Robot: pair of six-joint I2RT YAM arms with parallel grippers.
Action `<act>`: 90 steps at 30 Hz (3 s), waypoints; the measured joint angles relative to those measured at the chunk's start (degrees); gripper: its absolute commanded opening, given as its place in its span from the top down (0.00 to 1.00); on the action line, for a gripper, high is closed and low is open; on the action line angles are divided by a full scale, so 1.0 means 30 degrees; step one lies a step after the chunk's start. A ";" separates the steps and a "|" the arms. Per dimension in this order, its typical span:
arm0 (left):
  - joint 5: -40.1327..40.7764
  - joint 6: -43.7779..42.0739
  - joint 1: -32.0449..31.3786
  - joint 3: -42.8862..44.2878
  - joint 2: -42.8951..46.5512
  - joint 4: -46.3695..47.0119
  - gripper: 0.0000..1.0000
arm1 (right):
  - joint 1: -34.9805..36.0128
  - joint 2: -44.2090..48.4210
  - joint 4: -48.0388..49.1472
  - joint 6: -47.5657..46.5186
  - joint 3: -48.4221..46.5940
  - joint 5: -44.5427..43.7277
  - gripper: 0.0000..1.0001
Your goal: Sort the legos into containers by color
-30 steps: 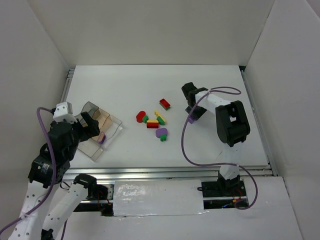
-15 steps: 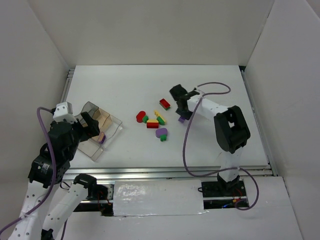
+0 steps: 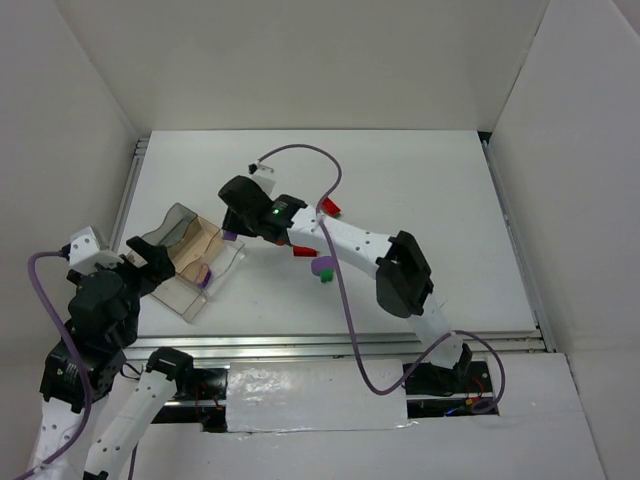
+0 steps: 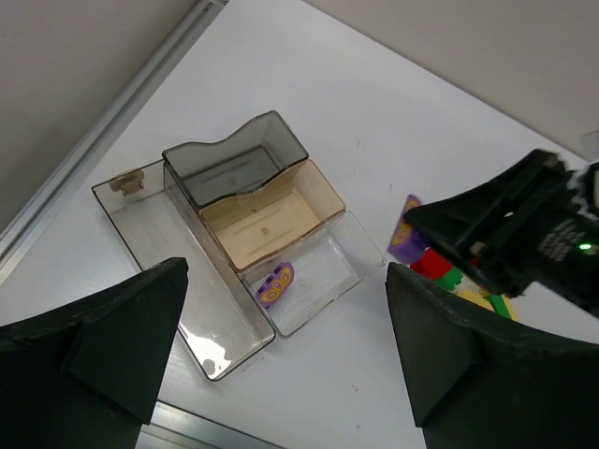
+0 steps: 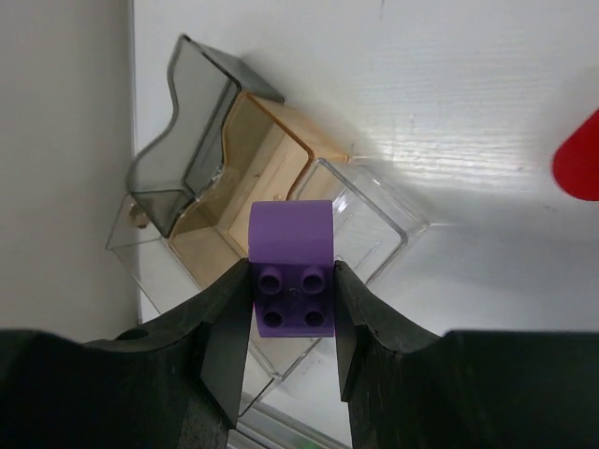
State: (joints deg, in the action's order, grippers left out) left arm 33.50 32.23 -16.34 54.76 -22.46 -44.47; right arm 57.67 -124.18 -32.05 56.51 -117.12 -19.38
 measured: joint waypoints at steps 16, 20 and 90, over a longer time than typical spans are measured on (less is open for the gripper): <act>0.0364 -0.0022 0.0000 0.0000 0.0321 -0.0051 0.00 | 0.0226 -0.2732 0.2091 -0.0211 -0.0357 0.2266 0.00; 0.0357 -0.0022 0.0000 0.0000 0.0321 -0.0051 0.00 | 0.0350 -0.2594 0.2135 -0.0459 -0.0291 0.2215 0.00; -0.3730 -0.1195 -0.0160 -0.0255 -0.3053 0.0860 0.00 | -0.3614 0.8153 0.5792 -1.0331 1.9941 0.4583 0.26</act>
State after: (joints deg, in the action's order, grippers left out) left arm 22.31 28.64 -16.82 54.00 -31.62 -41.89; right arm 46.83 -99.72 -14.68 25.52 -57.30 -5.63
